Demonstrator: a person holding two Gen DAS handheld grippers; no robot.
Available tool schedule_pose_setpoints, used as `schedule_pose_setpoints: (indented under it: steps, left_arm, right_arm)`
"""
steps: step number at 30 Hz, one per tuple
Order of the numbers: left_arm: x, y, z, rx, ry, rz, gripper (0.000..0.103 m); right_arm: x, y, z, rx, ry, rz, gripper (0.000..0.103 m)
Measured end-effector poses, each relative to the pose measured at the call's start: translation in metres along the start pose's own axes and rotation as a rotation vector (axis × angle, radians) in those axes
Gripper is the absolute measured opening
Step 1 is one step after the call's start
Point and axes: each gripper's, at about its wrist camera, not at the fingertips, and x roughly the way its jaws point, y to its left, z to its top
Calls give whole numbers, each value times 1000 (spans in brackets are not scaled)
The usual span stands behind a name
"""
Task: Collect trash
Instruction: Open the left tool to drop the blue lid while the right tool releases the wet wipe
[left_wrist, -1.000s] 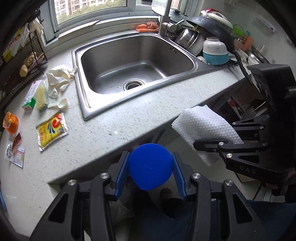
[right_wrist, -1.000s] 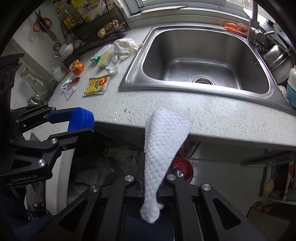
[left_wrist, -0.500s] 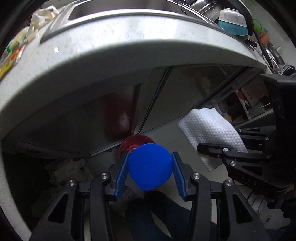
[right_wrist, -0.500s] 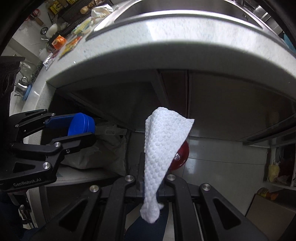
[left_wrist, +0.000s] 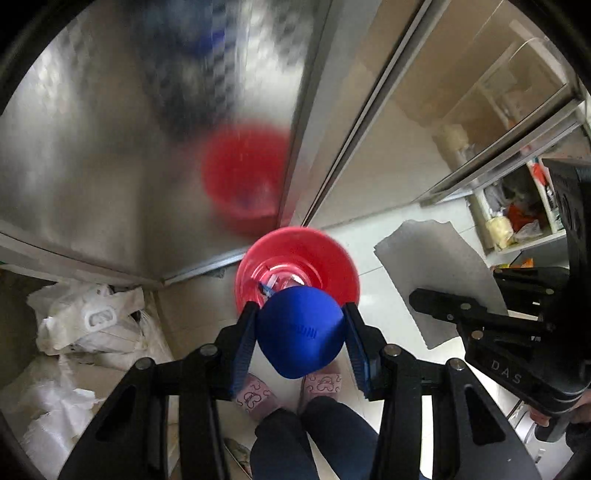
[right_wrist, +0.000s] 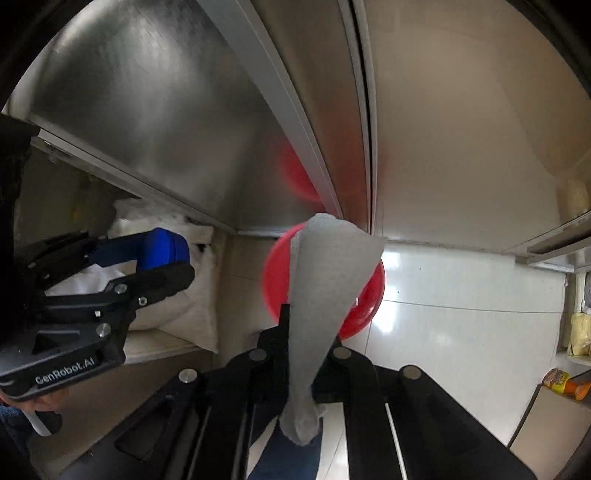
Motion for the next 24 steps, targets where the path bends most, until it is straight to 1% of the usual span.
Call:
schedule_pose_setpoints:
  steps: [7,11,15,17,19,20,21,24]
  left_arm:
    - [36,-4,-6,42,35,11,43]
    - [47,0,-7,55,55,4,43]
    - [58,-1,-6,78,70,-3,43]
    - [61,-2,-5,88,77,1,43]
    - [64,-3,-2,87,86,8,50]
    - [64,-3,0,84,83,9,58]
    - [63,-2,1,80,73,17,62]
    - [61,3,3,63,48,33,62]
  right_arm:
    - [41,1,-4,-17,5,-4,5]
    - [59,2,-6,-4,24,1,5]
    - [63,-1,-8,-10,31,-4,5]
    - [57,-6,-11,-8,33,-6,5]
    - [58,-7,-12,2,31,-3,5]
    - [58,-7,-12,6,30,-3,5]
    - [59,-7,-12,9,29,-1,5]
    - [59,-7,-11,9,33,2,5]
